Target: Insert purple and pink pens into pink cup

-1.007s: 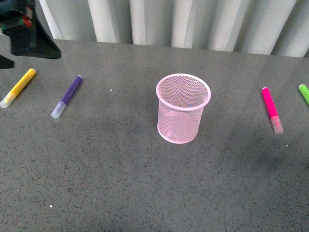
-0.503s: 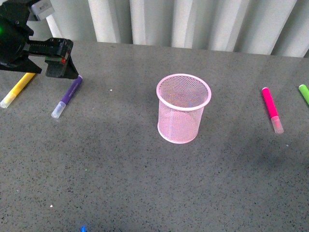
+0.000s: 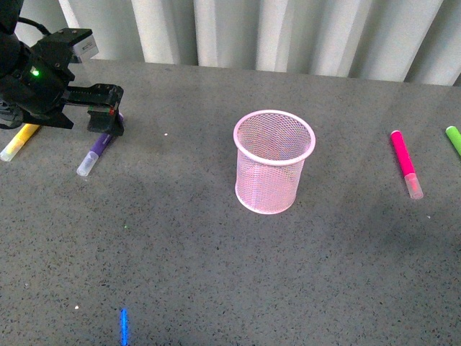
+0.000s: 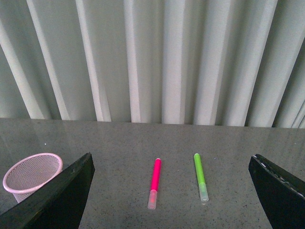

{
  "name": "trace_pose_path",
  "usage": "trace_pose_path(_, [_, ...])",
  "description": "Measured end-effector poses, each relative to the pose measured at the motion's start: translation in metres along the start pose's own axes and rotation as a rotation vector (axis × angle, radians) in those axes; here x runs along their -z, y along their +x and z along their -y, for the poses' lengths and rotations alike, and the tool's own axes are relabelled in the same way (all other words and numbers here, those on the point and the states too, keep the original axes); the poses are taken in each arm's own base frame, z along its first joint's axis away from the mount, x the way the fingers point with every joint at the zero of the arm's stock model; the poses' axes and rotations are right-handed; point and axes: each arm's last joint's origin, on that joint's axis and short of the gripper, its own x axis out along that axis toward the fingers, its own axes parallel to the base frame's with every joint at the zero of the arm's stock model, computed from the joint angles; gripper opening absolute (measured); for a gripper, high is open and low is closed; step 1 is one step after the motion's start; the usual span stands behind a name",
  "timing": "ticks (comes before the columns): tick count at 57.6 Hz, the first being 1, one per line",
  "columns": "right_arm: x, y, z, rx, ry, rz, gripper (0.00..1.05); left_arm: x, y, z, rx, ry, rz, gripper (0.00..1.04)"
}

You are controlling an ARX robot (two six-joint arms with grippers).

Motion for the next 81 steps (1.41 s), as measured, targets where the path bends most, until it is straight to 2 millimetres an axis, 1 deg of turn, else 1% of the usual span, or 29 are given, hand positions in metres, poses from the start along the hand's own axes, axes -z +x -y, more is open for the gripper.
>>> trace_pose_path(17, [0.000,0.000,0.000,0.000,0.000,0.000,0.98,-0.005,0.017,0.003,-0.017,0.003,-0.014,0.98])
trace_pose_path(32, [0.000,0.000,0.000,0.000,0.000,0.000,0.98,-0.012,0.031,-0.002,-0.072,0.008,-0.046,0.98])
trace_pose_path(42, [0.000,0.000,0.000,0.000,0.000,0.000,0.98,-0.017,0.032,-0.004,-0.090,0.015,-0.084,0.98])
trace_pose_path(52, [0.000,0.000,0.000,0.000,0.000,0.000,0.98,-0.021,0.032,0.001,-0.094,0.010,-0.115,0.97])
trace_pose_path(56, [0.000,0.000,0.000,0.000,0.000,0.000,0.98,-0.021,0.032,0.003,-0.096,0.007,-0.123,0.88])
trace_pose_path(65, [0.000,0.000,0.000,0.000,0.000,0.000,0.98,-0.020,0.034,0.014,-0.097,-0.016,-0.131,0.54])
trace_pose_path(67, [0.000,0.000,0.000,0.000,0.000,0.000,0.98,-0.019,0.035,0.016,-0.095,-0.019,-0.131,0.51])
trace_pose_path(70, [0.000,0.000,0.000,0.000,0.000,0.000,0.98,-0.019,0.035,0.018,-0.094,-0.033,-0.130,0.42])
trace_pose_path(72, [0.000,0.000,0.000,0.000,0.000,0.000,0.98,-0.019,0.035,0.018,-0.095,-0.039,-0.128,0.38])
trace_pose_path(77, [0.000,0.000,0.000,0.000,0.000,0.000,0.98,-0.019,0.036,0.019,-0.099,-0.064,-0.127,0.24])
trace_pose_path(79, [0.000,0.000,0.000,0.000,0.000,0.000,0.98,-0.019,0.035,0.019,-0.101,-0.068,-0.127,0.20])
trace_pose_path(81, [0.000,0.000,0.000,0.000,0.000,0.000,0.98,-0.018,0.035,0.021,-0.101,-0.080,-0.122,0.14])
